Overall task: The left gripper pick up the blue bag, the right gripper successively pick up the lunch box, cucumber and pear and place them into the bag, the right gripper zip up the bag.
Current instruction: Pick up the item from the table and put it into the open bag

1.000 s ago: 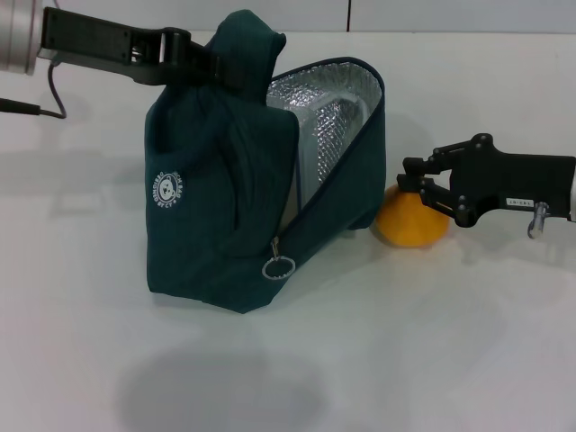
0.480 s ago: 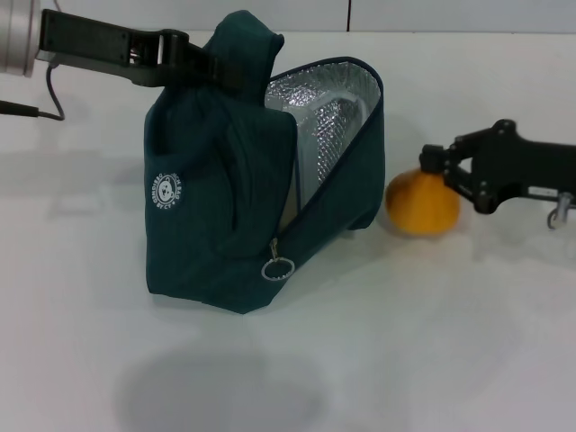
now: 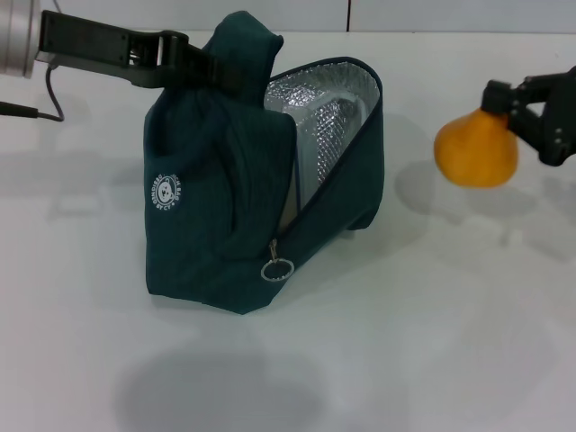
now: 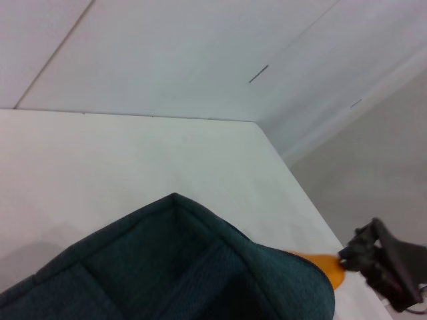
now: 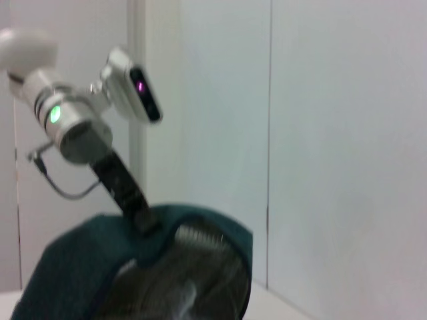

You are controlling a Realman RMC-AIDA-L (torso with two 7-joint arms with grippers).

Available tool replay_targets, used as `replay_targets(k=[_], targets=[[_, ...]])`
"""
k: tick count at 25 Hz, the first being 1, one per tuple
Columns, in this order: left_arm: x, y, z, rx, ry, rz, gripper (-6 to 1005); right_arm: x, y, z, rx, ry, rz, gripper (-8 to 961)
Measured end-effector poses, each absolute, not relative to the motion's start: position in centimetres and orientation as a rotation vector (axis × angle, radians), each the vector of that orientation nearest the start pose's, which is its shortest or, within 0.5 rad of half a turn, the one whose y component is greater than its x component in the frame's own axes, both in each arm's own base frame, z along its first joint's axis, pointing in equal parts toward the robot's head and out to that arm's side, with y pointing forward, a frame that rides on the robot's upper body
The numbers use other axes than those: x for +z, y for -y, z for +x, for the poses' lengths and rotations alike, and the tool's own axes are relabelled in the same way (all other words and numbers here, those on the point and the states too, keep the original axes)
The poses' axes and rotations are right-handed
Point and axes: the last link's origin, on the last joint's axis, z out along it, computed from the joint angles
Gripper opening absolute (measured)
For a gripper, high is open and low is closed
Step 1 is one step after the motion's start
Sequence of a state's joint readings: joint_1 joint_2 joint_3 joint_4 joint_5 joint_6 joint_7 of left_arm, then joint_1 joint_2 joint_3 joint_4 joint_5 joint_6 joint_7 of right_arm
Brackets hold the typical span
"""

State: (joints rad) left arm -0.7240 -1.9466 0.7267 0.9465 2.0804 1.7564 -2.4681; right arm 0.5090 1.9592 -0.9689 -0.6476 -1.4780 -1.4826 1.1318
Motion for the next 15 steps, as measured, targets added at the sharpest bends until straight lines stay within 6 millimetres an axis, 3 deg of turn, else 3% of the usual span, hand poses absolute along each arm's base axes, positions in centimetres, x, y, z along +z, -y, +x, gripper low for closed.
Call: replay_targets(k=[8,15], targets=[[8.5,-38.1,-18.3,-0.565,1.512,-2.635,52,6.1,-35.8,23.2,0.957,-0.16,-2.501,45],[8.5,-38.1,-18.3,-0.567,1.513,-2.635,53,7.2,-36.1,21.9,1.006,-0.134,-2.489,55]])
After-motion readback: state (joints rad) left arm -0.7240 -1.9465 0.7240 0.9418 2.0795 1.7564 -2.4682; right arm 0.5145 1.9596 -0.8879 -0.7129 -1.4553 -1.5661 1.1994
